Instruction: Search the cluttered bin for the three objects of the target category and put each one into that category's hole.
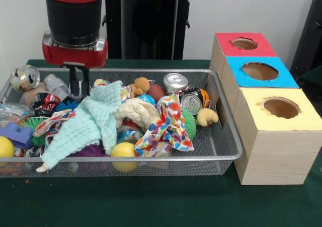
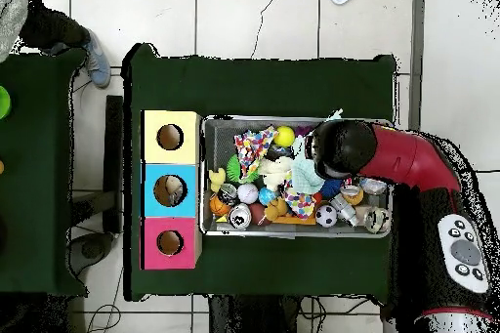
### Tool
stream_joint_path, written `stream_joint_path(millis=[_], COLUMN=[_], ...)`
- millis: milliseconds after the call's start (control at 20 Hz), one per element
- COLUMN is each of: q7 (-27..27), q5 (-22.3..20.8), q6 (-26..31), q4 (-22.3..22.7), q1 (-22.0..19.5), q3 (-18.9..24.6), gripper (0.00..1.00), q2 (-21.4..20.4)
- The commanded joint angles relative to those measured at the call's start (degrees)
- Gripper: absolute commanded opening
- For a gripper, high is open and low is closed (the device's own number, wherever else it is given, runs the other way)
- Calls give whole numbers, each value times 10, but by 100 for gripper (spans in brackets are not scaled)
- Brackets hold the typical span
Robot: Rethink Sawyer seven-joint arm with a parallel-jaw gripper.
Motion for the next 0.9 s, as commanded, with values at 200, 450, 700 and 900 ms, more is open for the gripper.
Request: stream_joint_path(millis=[200,450,700,900], q7=[-246,-267,-302,-323], q5=[-69,-96,-111,-121], q6=[58,91,132,160], q4=[-39,-70,-96,-125], q1=[-48,-56,-68,-75], q3=[127,140,156,168], gripper=[100,100,100,100], q2=[46,48,40,45])
